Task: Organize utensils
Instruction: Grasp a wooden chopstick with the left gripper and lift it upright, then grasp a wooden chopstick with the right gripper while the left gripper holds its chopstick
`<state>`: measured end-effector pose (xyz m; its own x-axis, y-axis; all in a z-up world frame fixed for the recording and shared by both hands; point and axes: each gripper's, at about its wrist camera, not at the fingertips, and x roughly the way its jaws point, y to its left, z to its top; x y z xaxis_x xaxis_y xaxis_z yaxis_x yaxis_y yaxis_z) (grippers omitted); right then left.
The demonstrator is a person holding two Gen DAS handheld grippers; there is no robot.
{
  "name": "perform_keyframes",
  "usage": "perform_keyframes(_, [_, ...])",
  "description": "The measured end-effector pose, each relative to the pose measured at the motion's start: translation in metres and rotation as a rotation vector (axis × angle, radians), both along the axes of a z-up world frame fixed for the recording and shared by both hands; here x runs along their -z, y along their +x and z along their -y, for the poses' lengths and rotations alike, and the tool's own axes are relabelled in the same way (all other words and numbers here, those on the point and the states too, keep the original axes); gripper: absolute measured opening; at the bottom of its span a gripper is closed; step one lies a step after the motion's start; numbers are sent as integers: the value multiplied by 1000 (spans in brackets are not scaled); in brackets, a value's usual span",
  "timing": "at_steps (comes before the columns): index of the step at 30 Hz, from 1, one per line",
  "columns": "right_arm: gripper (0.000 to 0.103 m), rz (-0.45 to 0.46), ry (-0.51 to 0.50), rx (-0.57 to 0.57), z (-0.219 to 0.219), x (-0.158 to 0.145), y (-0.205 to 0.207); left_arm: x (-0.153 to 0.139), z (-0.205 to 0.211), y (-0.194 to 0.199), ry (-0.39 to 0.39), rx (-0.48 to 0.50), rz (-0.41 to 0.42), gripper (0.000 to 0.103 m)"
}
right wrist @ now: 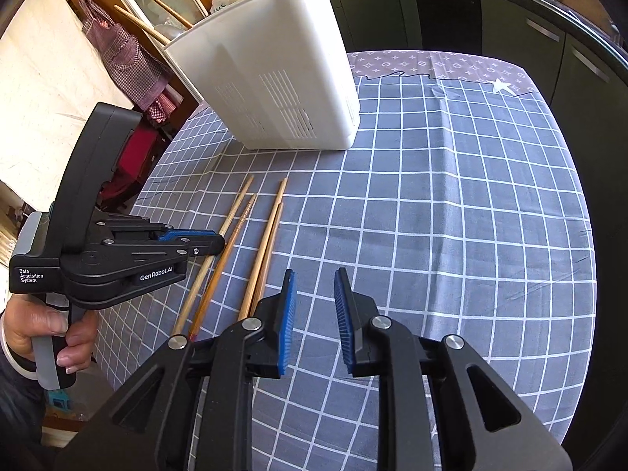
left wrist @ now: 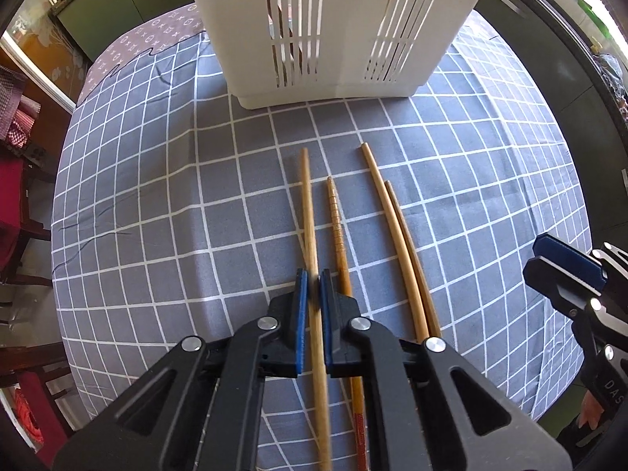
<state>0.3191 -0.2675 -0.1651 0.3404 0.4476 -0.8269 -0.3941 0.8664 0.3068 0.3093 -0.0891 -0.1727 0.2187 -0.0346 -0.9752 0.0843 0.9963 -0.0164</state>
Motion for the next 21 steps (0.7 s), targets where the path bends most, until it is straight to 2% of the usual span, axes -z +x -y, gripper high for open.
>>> perform_keyframes(4, [20,-6,-8,-9,-6,-1,2,-19,-8,-7,-26,-14,56,6])
perform_keyframes(14, [22,-73,-62,-81,-51,19,11,-104,-36,-54,-61,-27,369,6])
perform_keyframes(17, [22,-74,-93,-88,-62,23,14,-117,-45,-66,-66,-24,430,6])
perform_keyframes(21, [22,-70,-139,-90,-72,26,15,-124,-48,-78,-65,-9,469,6])
